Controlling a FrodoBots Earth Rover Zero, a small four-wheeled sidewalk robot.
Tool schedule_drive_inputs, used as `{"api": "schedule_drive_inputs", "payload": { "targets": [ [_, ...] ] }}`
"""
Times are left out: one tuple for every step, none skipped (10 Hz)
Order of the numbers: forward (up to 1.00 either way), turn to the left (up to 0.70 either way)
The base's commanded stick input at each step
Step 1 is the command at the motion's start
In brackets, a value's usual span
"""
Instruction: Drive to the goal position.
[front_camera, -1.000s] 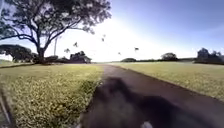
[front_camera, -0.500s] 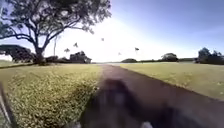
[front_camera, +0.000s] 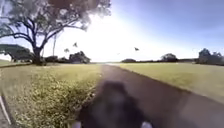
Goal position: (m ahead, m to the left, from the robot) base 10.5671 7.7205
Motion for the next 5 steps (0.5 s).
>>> {"api": "schedule_drive_inputs", "payload": {
  "targets": [
    [0.7,0.0],
    [0.7,0.0],
    [0.7,0.0],
    [0.7,0.0],
    [0.7,0.0]
  ]
}}
